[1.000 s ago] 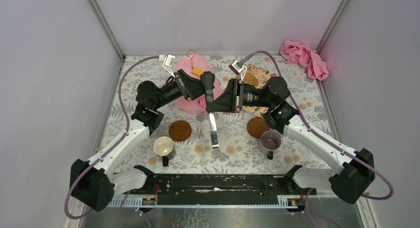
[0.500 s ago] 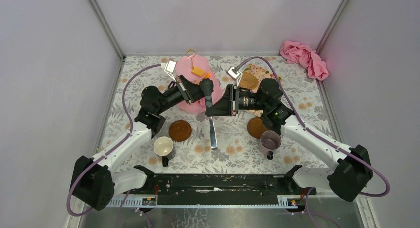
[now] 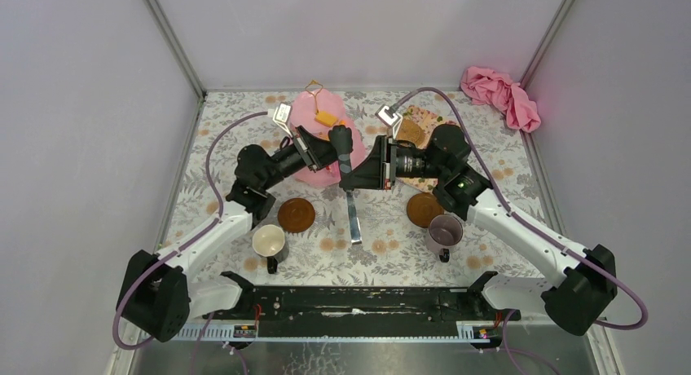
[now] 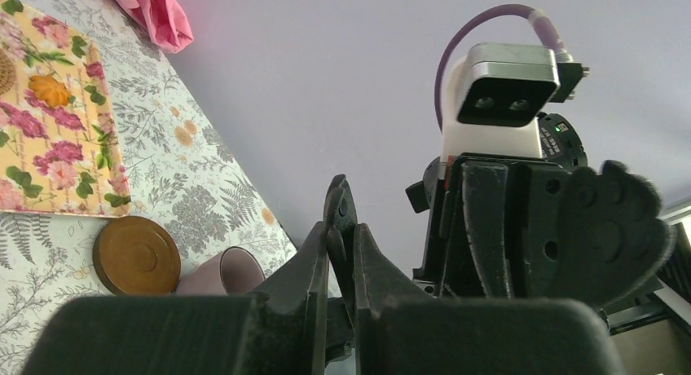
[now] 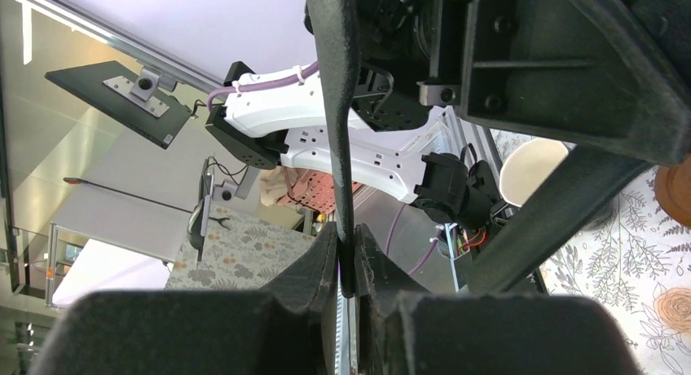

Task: Serve the afternoon tea
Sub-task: Adjust the clamp.

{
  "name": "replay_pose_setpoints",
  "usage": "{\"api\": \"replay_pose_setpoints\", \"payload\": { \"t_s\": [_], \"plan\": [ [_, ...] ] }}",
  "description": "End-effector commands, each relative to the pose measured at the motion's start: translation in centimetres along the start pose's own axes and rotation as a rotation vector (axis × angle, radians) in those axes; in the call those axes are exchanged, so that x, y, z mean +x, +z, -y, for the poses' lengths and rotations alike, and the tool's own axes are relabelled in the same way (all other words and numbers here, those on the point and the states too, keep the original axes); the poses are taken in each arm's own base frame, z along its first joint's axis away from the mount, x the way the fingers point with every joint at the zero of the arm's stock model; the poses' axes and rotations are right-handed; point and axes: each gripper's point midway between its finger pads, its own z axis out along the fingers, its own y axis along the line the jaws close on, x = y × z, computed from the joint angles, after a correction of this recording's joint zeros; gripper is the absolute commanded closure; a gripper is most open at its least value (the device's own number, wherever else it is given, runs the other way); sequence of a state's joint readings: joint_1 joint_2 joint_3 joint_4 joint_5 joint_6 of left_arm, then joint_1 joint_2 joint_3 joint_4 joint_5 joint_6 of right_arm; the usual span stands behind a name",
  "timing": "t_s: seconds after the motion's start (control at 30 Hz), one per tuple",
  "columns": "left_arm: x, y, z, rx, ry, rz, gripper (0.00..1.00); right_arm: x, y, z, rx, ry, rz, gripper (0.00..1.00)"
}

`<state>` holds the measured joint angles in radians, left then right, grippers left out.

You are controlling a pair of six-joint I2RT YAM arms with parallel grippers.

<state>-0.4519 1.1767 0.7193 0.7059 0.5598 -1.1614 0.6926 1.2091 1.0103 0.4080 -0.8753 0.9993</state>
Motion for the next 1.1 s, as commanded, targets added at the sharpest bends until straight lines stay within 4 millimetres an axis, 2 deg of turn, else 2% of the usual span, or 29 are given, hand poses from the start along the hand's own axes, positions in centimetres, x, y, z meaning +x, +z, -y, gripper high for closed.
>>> {"api": "replay_pose_setpoints", "payload": {
  "t_s": [0.0, 0.47, 0.57, 0.67, 0.73, 0.83, 0.9, 1.07],
  "plan": [
    [1.1, -0.3, -5.4, -0.132, 0.049, 0.005, 0.95, -2.6, -2.1, -11.8, -0.238, -0.237, 0.075, 1.00],
    [1.3, -0.2, -6.6, -0.132, -0.084, 0.052, 0.93, -2.7, -3.4, -15.1, -0.268, -0.310, 0.086, 1.00],
    [1.3, -0.2, -6.6, -0.122, -0.107, 0.060, 0.92, -2.7, -3.4, -15.1, -0.267, -0.311, 0.087, 1.00],
    [0.9, 0.0, -6.1, -0.099, -0.118, 0.068, 0.89, -2.5, -3.1, -14.1, -0.251, -0.290, 0.082, 1.00],
    [0.7, 0.3, -5.6, -0.086, -0.119, 0.069, 0.82, -2.4, -2.8, -13.3, -0.240, -0.272, 0.074, 1.00],
    [0.1, 0.7, -4.8, -0.064, -0.116, 0.073, 0.55, -2.3, -2.5, -12.4, -0.227, -0.252, 0.068, 1.00],
    [-0.3, 0.9, -4.4, -0.056, -0.113, 0.079, 0.43, -2.3, -2.3, -11.9, -0.216, -0.243, 0.062, 1.00],
    [-0.5, 0.9, -4.1, -0.057, -0.106, 0.088, 0.28, -2.4, -2.2, -11.5, -0.188, -0.241, 0.059, 1.00]
  ]
}}
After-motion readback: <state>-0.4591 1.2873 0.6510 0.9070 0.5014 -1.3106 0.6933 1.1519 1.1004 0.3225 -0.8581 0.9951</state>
